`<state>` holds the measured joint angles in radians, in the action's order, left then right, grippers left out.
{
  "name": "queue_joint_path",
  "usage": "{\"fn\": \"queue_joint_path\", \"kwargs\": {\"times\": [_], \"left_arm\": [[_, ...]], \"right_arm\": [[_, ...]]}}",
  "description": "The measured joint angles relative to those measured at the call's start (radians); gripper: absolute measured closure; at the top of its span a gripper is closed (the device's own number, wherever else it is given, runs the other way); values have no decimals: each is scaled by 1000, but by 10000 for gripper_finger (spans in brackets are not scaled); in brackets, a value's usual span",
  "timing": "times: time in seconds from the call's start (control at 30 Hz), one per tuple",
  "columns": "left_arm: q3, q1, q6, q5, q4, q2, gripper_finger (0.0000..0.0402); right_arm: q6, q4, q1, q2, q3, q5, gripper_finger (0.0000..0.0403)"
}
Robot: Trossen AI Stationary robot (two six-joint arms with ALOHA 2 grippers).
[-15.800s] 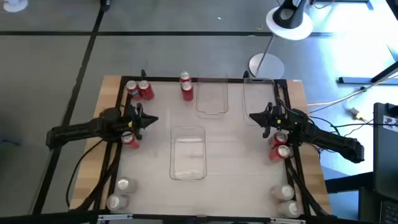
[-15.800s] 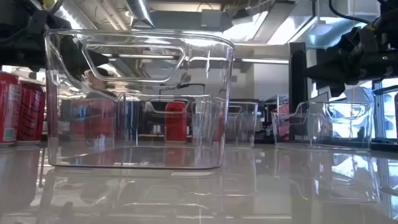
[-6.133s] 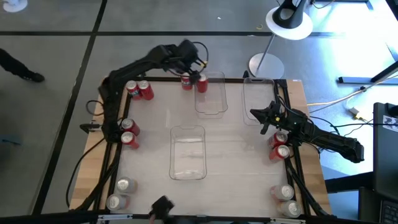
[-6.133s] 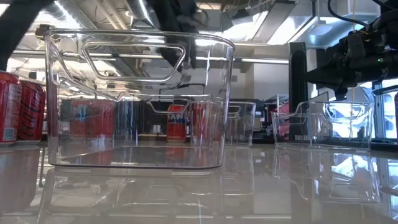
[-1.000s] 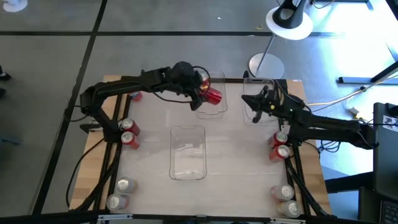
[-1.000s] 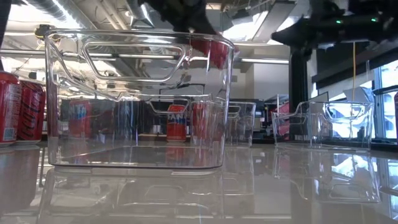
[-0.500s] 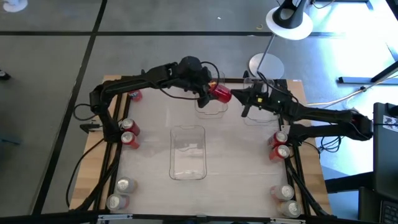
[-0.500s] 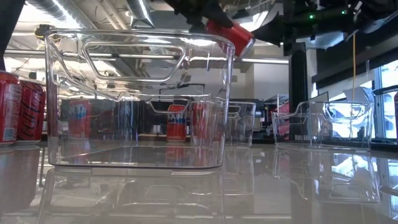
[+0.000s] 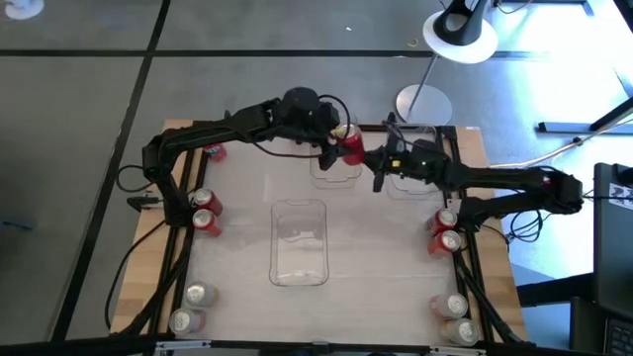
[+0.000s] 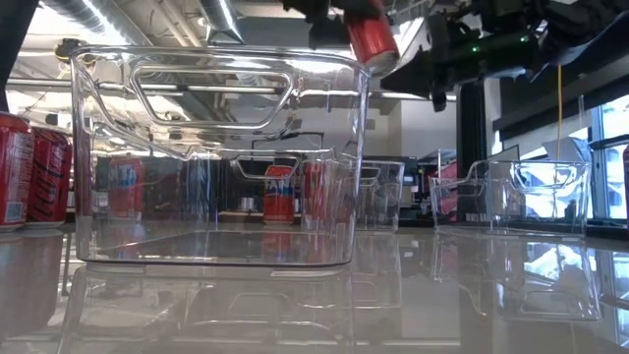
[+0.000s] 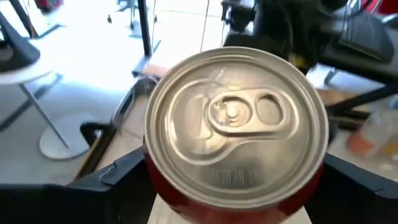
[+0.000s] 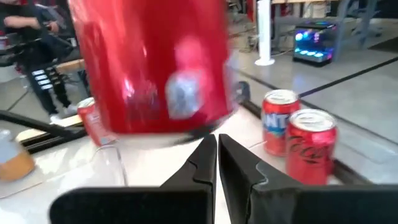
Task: Sort soda cans
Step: Put the top red-black soda can into the top left transparent bin
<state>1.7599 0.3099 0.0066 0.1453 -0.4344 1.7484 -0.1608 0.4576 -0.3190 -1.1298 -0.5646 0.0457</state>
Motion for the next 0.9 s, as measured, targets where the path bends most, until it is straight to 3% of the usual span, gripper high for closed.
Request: {"fn": "queue_joint_path", "kwargs": {"times": [0.23,0.47,0.63,0.9], "left_arm": [[0,9,1,-30,-34,0,92],[-1,55,-4,-116,-70,22,92],[-1,86,-38,-135,-37,88,92],[-3,90,-38,-272,25,240,92]], "right_arm": [[12,-38,-2,-2,1,-13,384],[65,-214,-2,140,2,-140,384],[71,-323,-2,255,1,-226,384],[81,-425,-1,329,1,-233,384]]}}
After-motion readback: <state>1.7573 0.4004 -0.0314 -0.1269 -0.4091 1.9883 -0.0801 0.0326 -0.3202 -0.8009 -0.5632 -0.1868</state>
